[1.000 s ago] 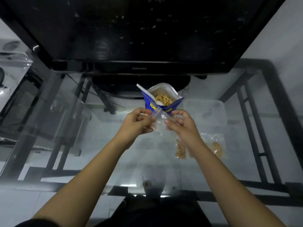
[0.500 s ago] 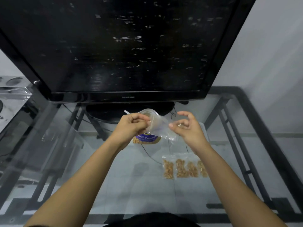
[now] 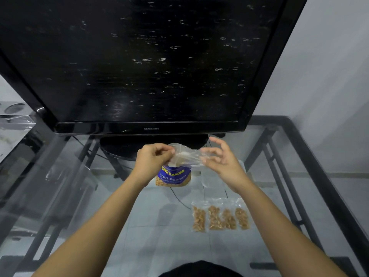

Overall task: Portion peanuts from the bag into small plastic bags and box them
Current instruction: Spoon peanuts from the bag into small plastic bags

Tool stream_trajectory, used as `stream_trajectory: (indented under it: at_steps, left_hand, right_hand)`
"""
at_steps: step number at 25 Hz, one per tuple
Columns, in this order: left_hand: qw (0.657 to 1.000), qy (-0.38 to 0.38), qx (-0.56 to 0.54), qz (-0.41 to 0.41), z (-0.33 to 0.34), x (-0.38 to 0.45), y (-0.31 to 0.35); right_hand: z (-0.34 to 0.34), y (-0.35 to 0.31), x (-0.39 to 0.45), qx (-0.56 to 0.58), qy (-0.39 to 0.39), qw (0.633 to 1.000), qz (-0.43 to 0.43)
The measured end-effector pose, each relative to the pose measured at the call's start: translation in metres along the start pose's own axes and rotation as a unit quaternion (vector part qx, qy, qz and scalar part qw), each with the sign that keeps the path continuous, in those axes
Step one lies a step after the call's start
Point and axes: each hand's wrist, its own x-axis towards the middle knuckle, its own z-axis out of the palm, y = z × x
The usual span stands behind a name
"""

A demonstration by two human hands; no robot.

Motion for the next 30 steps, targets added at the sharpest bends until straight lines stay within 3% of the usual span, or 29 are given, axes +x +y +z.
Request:
stream_trajectory:
  at_steps: [2, 4, 7, 10, 14, 20, 22, 24, 27, 30]
  left_hand:
    - [0.999, 0.022, 0.033, 0.005, 0.002, 0.001, 0.001]
    - [0.999, 0.031, 0.027, 0.002, 0.002, 0.003, 0.002]
    - [1.0, 0.005, 0.01, 0.011, 0.004, 0.002, 0.006]
    - [0.999, -0.026, -0.027, 0.0, 0.008, 0.002, 0.011]
    - [0.999, -0.032, -0.034, -0.017, 0.006, 0.005, 0.008]
    - [0.997, -0.065, -0.027, -0.013, 0.004, 0.011, -0.001]
    - [0.996, 0.015, 0.075, 0.054, 0.001, 0.017, -0.005]
    - [0.968, 0.122, 0.202, 0.083, -0.007, 0.03, -0.013]
    - [0.948, 0.107, 0.297, -0.034, -0.014, 0.046, -0.028]
    - [0.961, 0.091, 0.257, -0.033, -0.011, 0.049, -0.031]
  right_hand:
    - [0.001, 0.0, 0.005, -0.035, 0.033, 0.999, -0.008]
    - [0.004, -0.005, 0.005, -0.182, 0.09, 0.977, -0.065]
    - [0.018, -0.009, 0.006, -0.372, 0.032, 0.913, -0.165]
    - [0.031, -0.006, 0.012, -0.428, 0.002, 0.888, -0.169]
    - [0.035, 0.003, 0.017, -0.391, 0.052, 0.895, -0.207]
    - [0.037, 0.012, 0.022, -0.256, 0.047, 0.948, -0.18]
    - [0.034, 0.017, 0.022, -0.232, 0.056, 0.958, -0.159]
    - [0.03, 0.024, 0.024, -0.193, 0.07, 0.971, -0.127]
    - [0.027, 0.032, 0.026, -0.134, 0.089, 0.984, -0.078]
    - [0.033, 0.04, 0.026, -0.097, 0.085, 0.991, -0.038]
